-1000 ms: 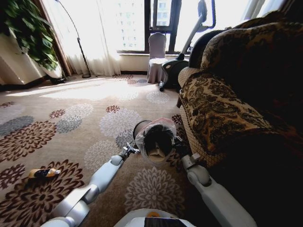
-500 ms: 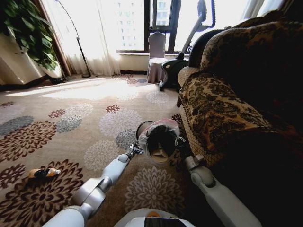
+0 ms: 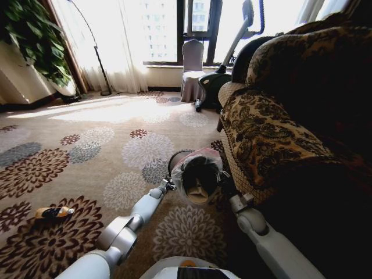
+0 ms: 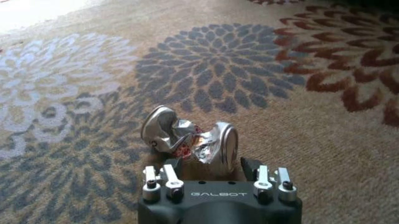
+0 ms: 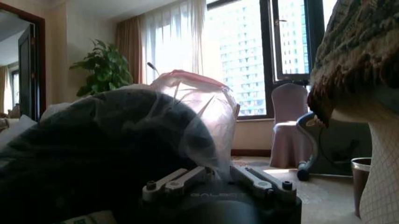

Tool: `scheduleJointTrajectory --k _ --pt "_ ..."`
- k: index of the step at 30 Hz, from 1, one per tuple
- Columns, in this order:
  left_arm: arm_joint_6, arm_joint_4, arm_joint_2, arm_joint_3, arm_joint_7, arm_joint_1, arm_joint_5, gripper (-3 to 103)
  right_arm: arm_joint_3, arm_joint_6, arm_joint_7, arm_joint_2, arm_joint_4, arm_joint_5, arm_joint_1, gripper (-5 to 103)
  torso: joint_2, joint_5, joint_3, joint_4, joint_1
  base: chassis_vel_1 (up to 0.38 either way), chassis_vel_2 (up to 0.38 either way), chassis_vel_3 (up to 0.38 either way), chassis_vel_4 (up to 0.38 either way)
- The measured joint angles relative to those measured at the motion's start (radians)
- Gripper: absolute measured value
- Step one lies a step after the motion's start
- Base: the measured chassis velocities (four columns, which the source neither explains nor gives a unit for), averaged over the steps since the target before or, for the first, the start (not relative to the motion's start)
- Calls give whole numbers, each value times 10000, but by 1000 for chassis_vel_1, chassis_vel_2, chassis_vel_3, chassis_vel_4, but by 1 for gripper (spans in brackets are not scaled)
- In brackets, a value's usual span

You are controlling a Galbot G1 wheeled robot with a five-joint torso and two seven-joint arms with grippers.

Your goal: Pick up the trash from the ground and place it into the trash bin.

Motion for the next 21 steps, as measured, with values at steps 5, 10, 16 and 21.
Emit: scheduleJointTrajectory --k 5,10,16,21 --pt "-45 17 125 -30 198 3 -41 49 26 24 -1 -18 66 -19 -110 0 0 1 -1 -1 0 0 0 0 0" --pt "-123 -54 168 -90 302 85 -79 28 64 26 0 -104 169 -20 -168 0 0 -1 -1 0 0 0 0 0 0" --pt "-152 -150 150 -182 375 144 -75 17 84 26 -1 -111 198 -19 -207 0 0 0 0 -1 0 0 0 0 0" --pt "102 -867 397 -93 256 498 -533 14 85 24 -1 -64 232 -38 -266 0 0 -1 -1 -2 0 0 0 0 0"
